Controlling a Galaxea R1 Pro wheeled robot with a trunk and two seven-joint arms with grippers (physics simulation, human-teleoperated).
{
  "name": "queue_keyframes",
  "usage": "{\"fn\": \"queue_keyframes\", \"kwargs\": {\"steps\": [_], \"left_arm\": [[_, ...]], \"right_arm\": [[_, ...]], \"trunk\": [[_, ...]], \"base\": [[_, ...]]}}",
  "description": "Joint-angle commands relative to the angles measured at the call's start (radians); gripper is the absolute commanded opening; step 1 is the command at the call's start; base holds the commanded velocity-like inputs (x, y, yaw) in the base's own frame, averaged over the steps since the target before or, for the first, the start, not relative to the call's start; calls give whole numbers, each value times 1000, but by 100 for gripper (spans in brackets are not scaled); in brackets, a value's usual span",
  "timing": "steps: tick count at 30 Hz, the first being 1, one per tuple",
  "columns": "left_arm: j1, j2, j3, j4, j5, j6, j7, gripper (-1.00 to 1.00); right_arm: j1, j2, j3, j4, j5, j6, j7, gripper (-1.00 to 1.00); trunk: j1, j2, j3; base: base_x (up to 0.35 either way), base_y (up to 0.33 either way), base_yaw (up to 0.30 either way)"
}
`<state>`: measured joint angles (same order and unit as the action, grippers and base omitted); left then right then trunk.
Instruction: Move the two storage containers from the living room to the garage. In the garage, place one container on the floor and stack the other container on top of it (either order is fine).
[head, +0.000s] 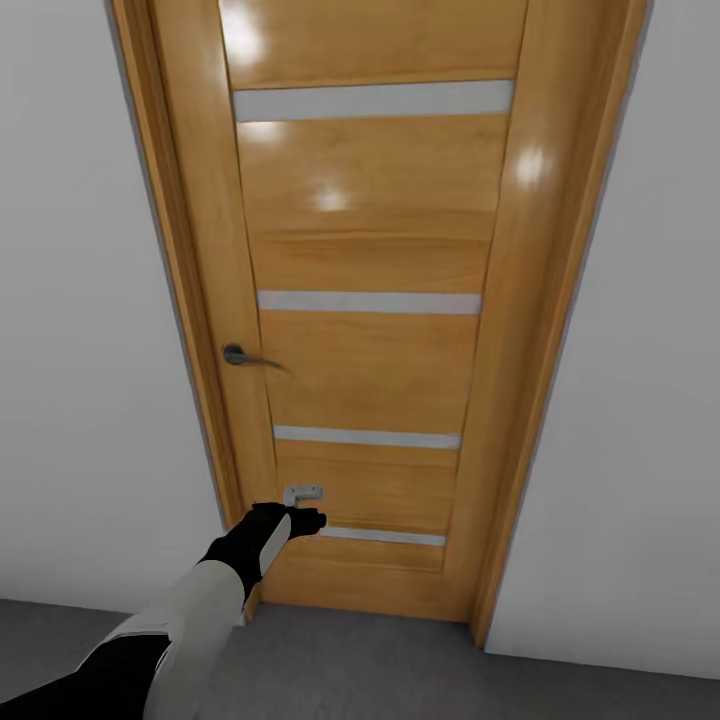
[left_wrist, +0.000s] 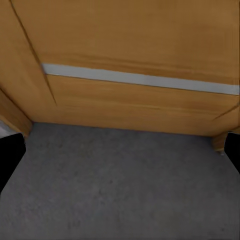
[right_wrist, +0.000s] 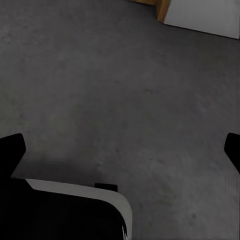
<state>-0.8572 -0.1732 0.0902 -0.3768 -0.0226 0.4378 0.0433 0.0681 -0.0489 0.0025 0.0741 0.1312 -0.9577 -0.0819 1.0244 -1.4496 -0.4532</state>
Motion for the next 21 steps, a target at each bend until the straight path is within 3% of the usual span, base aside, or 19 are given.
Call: {"fn": "queue_keyframes", "kwargs": {"steps": [1,16,21], "left_arm": [[0,-1,8,-2,-2,5,1,100],[0,-1,8,-2,-2,5,1,100],[0,-1,9,-2,-2,5,1,100]], "right_arm": [[-1,0,0,1,10,-3,-9,100],[-1,0,1,1,10,-3,-9,100],[-1,0,1,1,10,-3,-9,100]], "trunk": [[1,0,-1],[1,0,-1],[1,0,-1]], "base": [[329,5,0],[316,123,0],[102,41,0]]}}
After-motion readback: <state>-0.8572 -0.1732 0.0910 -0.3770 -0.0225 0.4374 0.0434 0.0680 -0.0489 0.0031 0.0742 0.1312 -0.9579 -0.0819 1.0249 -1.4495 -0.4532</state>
